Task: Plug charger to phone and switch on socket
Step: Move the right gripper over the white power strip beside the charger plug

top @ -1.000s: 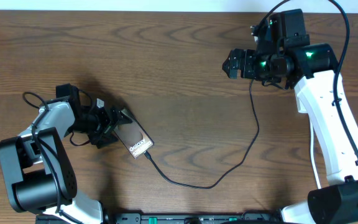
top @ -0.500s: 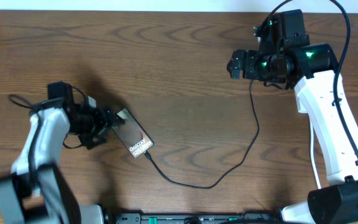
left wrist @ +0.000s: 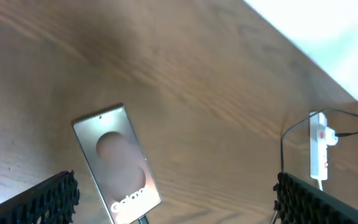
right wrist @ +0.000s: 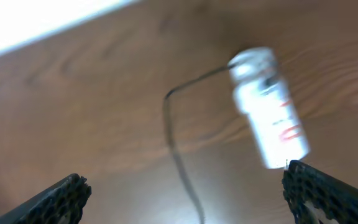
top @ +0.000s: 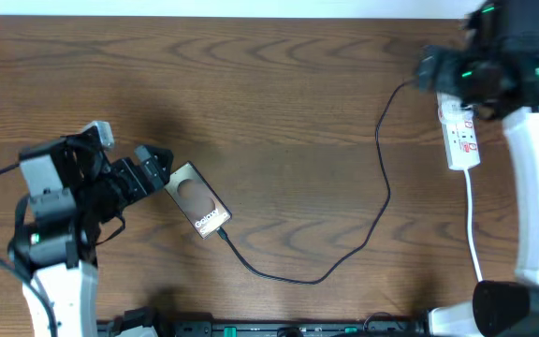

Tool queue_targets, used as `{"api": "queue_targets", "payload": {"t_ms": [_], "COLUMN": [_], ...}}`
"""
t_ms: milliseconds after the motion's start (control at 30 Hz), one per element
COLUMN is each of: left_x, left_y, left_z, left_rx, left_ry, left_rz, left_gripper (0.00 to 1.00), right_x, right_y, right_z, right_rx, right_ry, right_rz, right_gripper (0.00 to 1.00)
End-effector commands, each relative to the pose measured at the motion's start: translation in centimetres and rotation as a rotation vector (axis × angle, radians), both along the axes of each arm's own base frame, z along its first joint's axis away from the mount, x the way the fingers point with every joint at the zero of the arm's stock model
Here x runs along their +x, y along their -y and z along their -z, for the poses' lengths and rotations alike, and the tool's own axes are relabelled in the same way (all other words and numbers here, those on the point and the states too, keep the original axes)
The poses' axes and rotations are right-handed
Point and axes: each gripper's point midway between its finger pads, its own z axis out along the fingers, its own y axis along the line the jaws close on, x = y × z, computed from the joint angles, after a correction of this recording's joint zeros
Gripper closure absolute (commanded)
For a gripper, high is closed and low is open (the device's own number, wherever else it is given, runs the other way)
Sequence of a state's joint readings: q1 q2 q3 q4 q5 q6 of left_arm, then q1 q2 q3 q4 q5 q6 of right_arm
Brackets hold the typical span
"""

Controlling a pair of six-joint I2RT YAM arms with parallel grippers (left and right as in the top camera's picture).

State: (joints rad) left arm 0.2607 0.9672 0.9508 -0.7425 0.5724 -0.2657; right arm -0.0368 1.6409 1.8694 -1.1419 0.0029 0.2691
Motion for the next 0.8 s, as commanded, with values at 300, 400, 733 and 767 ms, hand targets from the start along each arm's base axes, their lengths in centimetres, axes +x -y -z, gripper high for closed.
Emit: {"api": "queue_targets", "payload": {"t_ms": [300,400,733,767], "left_x": [0.0,0.1,0.1,0.1], "left_y": [-0.2,-0.3,-0.3,-0.3], "left_z": [-1.3,-1.1,-1.0,-1.0], "left_rx": [0.018,0.016,0.016,0.016], "left_ry": [0.041,0.033,0.032,0.032], "left_rz": [-0.008,-0.008,-0.008,-0.008], "left_gripper": [0.02,0.02,0.02,0.02], "right_x": [-1.3,-1.4,0.8,1.0], "right_y": [13.0,15.2,17.3,17.1], "right_z": [-6.9,-5.8,2.9,4.0], "right_rx": [0.003,0.130,0.404,0.408], "right_ry": [0.229,0.253,0.213,0.186], "right_rz": [0.107,0.044,-0.203,-0.211], "right_gripper": [0.01,0.01,0.01,0.01]}}
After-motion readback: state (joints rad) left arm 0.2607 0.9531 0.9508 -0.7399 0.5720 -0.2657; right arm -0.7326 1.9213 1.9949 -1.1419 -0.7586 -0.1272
